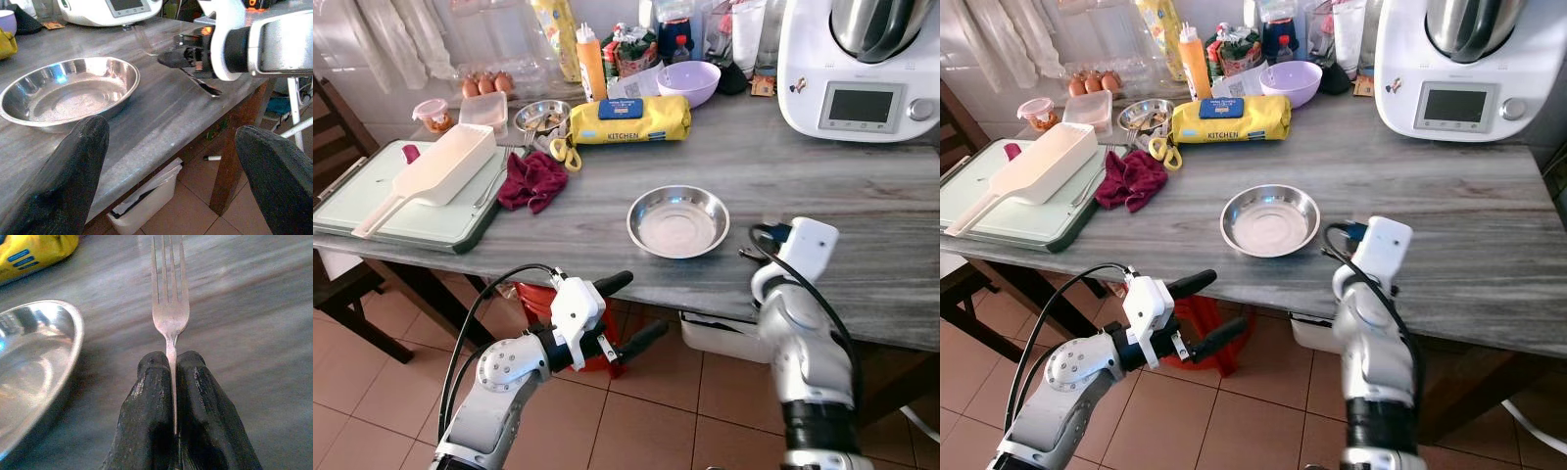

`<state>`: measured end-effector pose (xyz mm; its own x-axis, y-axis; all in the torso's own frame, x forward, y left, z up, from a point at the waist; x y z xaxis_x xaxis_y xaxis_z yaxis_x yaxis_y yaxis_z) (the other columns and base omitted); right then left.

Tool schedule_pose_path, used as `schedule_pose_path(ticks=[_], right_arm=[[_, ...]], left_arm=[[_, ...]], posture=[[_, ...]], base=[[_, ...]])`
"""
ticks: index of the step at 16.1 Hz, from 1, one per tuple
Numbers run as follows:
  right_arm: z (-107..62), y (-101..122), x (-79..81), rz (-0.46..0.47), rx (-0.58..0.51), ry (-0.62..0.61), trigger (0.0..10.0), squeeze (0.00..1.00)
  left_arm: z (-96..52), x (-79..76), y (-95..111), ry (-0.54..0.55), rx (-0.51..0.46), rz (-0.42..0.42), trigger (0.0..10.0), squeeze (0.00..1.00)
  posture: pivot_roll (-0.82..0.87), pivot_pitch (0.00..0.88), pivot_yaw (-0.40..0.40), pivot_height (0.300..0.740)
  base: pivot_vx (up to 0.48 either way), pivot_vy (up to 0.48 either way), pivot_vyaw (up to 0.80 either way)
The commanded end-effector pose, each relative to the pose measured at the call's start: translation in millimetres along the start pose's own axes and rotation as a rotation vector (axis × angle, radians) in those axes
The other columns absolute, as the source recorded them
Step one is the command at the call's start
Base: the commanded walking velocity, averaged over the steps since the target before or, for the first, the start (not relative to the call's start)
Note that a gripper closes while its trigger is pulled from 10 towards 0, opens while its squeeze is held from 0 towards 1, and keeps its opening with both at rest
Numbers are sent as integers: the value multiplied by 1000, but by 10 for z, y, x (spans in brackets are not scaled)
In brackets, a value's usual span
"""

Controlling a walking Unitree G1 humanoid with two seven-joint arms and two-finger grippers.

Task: Setting the table

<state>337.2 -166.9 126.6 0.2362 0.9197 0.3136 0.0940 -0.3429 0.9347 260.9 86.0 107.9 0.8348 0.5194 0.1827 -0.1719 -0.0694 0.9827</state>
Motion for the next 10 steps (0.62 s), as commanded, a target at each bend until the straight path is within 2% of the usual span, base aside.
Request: schedule_pose_path(ticks=[1,6,10], right_arm=[[28,-12,78,15,6,20,10000,0],[70,-85,115,50,43,16,10000,0],[77,-158,39,33,68,-26,10000,0]], left_arm=[[-7,2,5,-16,20,17,10000,0],[4,-12,12,-16,19,16,10000,0],[16,17,28,-10,22,18,10000,0]], posture=[[-90,96,126,740],[-89,97,124,740],[-89,96,125,740]], base=[[0,0,0],[0,0,0],[0,0,0]])
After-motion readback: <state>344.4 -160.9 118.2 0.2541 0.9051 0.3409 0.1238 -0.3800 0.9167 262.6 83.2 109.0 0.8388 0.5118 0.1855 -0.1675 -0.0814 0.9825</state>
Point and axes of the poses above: a point about 5 cm out from each wrist's last joint towards the gripper, its own z axis pointing out of the wrist towards the gripper, its own y axis along the axis of the wrist's last joint, x = y × z, the point moved 1 cm from there along z, pointing out of the wrist towards the gripper, and after that the axes turned 6 degrees about z, right-handed, at the moved point
